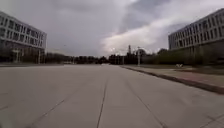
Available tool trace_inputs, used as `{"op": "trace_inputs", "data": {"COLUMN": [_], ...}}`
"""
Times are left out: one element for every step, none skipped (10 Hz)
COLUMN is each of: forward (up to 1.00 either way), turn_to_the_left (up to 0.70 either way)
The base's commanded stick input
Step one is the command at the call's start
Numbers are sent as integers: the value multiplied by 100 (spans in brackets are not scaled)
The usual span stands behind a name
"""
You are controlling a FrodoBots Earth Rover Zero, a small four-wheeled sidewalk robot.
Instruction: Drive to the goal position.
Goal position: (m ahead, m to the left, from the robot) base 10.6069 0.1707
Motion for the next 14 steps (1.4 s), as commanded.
{"op": "trace_inputs", "data": {"forward": [100, 100, 100, 100, 100, 100, 100, 100, 100, 100, 100, 100, 100, 100], "turn_to_the_left": [0, 0, 0, 0, 0, 0, 0, 0, 0, 0, 0, 0, 0, 0]}}
